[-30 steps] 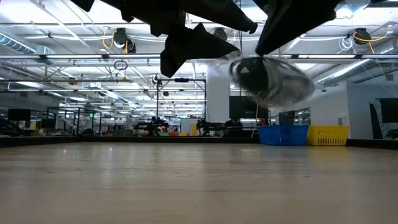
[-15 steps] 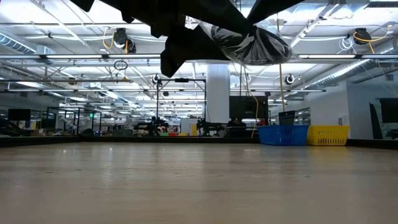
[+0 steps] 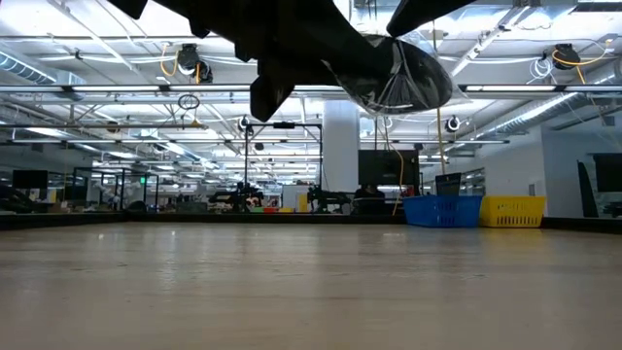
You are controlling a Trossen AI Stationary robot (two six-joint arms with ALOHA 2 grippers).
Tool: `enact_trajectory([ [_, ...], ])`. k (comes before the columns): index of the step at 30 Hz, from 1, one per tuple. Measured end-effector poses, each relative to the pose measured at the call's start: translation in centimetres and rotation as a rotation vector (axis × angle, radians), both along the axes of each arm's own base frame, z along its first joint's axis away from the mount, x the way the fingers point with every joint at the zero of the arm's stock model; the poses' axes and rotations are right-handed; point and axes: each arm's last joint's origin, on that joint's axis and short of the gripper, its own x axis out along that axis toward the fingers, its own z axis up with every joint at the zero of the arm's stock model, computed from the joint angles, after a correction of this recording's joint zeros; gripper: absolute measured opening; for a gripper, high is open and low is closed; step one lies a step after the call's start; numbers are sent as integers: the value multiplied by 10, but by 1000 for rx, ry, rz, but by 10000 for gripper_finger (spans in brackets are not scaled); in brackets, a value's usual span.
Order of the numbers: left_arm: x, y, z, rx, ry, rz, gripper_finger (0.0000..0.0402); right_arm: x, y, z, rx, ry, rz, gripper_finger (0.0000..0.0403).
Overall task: Pick & Place Travel size toiletries
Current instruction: Put the black hairbrush into the bottom blue bin
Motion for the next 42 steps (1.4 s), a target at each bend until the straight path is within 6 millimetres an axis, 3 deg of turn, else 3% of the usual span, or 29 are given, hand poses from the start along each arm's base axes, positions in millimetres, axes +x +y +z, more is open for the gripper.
enact_trajectory([
  [6, -9, -6, 2, 8, 62, -10, 14, 0, 0, 0, -17, 8, 17, 19],
  [10, -27, -13, 13, 25, 124, 20, 12, -1, 0, -1, -23, 18, 17, 52],
  [19, -97, -42, 39, -95, 364, 94, 12, -6, -4, -5, 2, 69, -51, 116],
  [27, -151, -67, 63, -289, 441, 120, 16, -7, -4, -6, 2, 74, -55, 116],
  [33, -184, -78, 66, -371, 534, 175, 11, -7, -4, -6, -1, 78, -54, 116],
  [42, -218, -100, 63, -485, 641, 202, 21, -7, -4, -6, -2, 78, -52, 112],
])
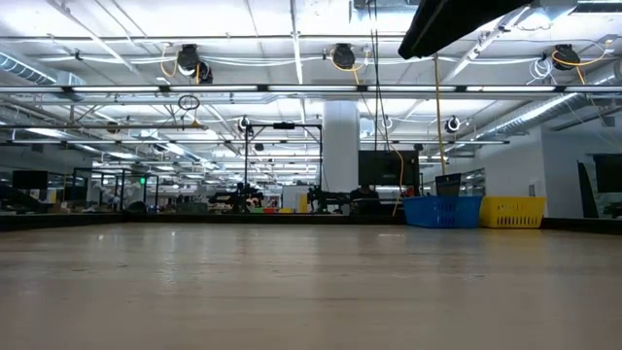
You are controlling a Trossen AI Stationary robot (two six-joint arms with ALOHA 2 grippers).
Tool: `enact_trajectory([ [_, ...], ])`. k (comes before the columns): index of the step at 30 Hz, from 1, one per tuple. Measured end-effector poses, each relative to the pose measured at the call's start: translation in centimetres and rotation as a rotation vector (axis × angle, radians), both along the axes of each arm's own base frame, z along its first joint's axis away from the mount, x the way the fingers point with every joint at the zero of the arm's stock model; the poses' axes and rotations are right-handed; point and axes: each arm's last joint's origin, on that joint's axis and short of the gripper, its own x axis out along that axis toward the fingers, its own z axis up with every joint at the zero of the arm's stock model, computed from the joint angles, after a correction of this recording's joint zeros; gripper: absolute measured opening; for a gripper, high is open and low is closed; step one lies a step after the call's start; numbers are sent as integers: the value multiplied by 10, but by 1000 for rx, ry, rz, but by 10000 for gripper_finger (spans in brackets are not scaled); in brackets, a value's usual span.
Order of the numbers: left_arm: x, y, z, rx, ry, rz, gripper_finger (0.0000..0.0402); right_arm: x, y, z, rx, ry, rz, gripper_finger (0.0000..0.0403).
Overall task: Pick & Place Travel size toiletries
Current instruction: Put the black hairbrush into the bottom blue bin
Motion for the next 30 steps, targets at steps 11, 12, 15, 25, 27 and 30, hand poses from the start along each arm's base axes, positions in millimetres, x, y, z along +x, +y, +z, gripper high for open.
enact_trajectory([
  [11, -23, -13, -1, -64, 21, 76, 34, 0, 0, 0, 2, -1, -2, 114],
  [12, -23, -13, -2, -62, 24, 80, 36, 0, 0, 0, 2, -1, -2, 114],
  [15, -23, -13, -2, -57, 19, 85, 33, 0, 0, 0, 2, -1, -2, 114],
  [25, -22, -12, -2, -60, 5, 119, 34, 0, 0, 0, 2, -1, -2, 114],
  [27, -22, -12, -2, -60, 4, 119, 55, 0, 0, 0, 3, -2, -2, 114],
  [30, -22, -12, -2, -59, 5, 118, 77, 0, 0, 0, 3, -1, -2, 114],
])
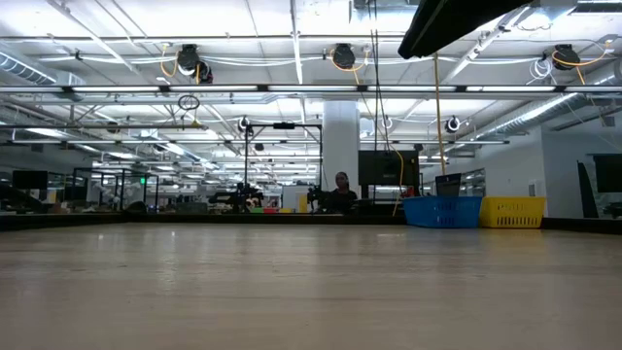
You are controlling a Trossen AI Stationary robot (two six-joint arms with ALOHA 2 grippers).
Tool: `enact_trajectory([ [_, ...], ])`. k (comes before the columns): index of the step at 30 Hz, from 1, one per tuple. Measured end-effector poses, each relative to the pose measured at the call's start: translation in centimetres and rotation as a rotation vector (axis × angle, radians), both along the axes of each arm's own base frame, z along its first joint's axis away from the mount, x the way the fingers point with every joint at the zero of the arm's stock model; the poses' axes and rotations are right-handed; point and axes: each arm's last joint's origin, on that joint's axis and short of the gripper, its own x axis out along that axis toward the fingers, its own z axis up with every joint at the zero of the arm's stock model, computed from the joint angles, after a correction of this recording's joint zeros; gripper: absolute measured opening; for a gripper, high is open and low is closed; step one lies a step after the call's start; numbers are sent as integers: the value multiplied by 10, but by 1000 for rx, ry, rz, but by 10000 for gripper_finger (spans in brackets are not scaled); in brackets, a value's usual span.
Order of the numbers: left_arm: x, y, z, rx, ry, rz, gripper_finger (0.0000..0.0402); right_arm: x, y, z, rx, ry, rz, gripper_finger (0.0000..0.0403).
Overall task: Pick & Place Travel size toiletries
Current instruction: Put the black hairbrush into the bottom blue bin, then return to Home Position
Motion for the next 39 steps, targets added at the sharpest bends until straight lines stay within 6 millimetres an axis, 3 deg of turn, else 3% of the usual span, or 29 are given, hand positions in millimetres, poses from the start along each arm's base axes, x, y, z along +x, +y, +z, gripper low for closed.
enact_trajectory([
  [18, -3, 8, -4, 108, 32, -16, 87, 1, 0, 0, 4, -7, 0, 114],
  [26, -1, 22, -5, 375, -85, -63, 88, 6, 0, 4, 12, -51, 14, 108],
  [31, 7, 38, -2, 694, -273, -39, 88, 5, -5, 12, 4, -79, 28, 107],
  [39, 30, 71, 5, 986, -304, 40, 88, -23, -26, 42, 63, -209, 21, 106],
])
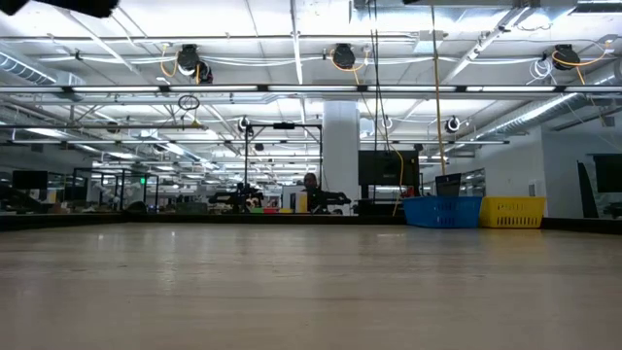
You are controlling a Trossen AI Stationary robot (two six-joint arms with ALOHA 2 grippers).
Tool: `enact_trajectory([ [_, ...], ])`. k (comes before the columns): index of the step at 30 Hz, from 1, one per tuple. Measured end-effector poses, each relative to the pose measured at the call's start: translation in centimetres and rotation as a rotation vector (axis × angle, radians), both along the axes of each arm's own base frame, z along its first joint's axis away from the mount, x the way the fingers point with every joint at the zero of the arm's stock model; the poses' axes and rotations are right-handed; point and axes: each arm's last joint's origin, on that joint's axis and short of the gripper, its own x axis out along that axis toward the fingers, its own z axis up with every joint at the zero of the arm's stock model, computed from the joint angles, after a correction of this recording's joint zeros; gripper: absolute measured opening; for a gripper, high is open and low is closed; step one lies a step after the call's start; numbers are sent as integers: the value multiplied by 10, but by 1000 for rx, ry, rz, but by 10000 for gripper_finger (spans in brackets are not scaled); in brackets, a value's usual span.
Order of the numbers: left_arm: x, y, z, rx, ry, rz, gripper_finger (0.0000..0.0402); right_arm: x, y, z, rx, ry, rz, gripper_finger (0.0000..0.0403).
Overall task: Pick & Place Travel size toiletries
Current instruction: Return to Home Position
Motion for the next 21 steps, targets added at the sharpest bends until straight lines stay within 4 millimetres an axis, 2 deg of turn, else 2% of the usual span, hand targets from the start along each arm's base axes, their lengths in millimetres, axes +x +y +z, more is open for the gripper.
enact_trajectory([
  [5, 5, 20, 14, 41, 27, 7, 88, -36, -21, -5, 80, -164, 3, 105],
  [13, -1, 45, 47, 110, -38, -46, 88, -96, -59, -24, 205, -440, -13, 105],
  [21, 8, 57, 66, 190, -56, -96, 88, -132, -89, -35, 239, -615, -81, 105],
])
